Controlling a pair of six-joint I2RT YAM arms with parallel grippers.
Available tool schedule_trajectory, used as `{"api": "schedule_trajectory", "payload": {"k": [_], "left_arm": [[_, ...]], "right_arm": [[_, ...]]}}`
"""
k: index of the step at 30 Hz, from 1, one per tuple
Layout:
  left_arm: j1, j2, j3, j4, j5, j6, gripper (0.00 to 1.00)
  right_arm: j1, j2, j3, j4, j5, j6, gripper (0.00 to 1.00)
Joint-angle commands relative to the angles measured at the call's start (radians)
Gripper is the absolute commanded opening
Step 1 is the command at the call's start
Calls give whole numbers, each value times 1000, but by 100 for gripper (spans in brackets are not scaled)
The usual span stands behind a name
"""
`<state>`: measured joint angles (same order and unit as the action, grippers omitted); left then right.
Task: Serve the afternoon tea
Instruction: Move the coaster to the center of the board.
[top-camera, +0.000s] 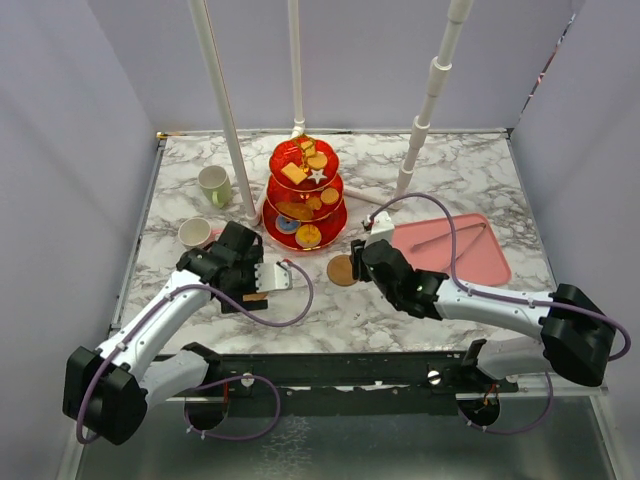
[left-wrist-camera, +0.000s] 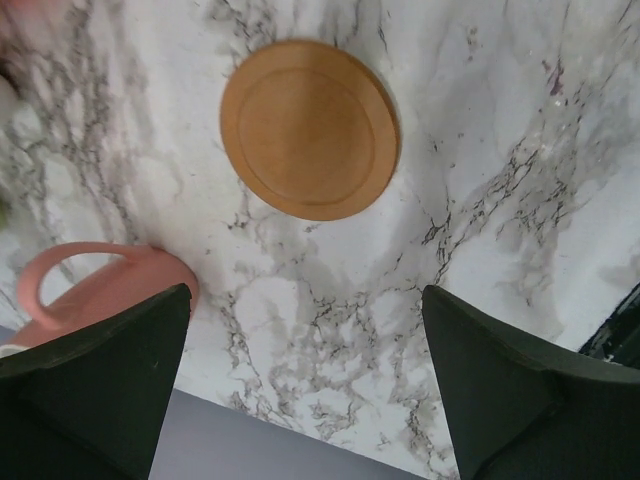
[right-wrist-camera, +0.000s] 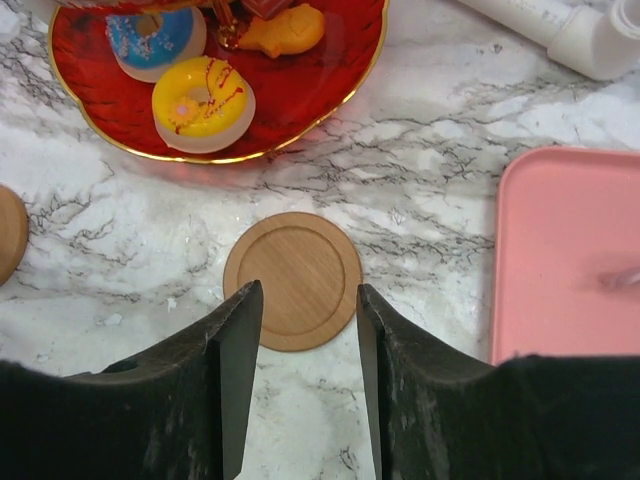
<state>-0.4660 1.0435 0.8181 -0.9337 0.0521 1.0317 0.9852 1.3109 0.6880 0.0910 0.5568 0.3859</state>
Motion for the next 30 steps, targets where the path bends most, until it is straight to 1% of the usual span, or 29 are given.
{"api": "schedule_trajectory", "payload": {"k": [1,3,7,10,14,20,25,27,30], "left_arm": [[51,-27,-138,167,-96,117,99],[98,3,-159,200,-75,147,95],[218,141,-126,206,18,233,89],[244,233,-120,228,24,258,87],[244,302,-95,249,56,186,83],[237,277,-137,301,106,129,70],[147,263,-154,326,124,42,61],[106,271,-156,327,113,40,59],[75,301,-158,346,99,38,49]], "right_arm": [[3,-45,-51,2,15,70,48],[3,-63,-59,-11,28,93,48],[3,-100,-67,-33,42,129,52],[1,-112,-65,-41,41,150,54],[0,-111,-66,-34,23,168,58],[-7,-33,-58,-4,7,193,59],[-19,26,-42,-1,-11,195,59],[-34,37,-44,1,-26,203,55],[-53,42,-52,4,-50,213,54]]}}
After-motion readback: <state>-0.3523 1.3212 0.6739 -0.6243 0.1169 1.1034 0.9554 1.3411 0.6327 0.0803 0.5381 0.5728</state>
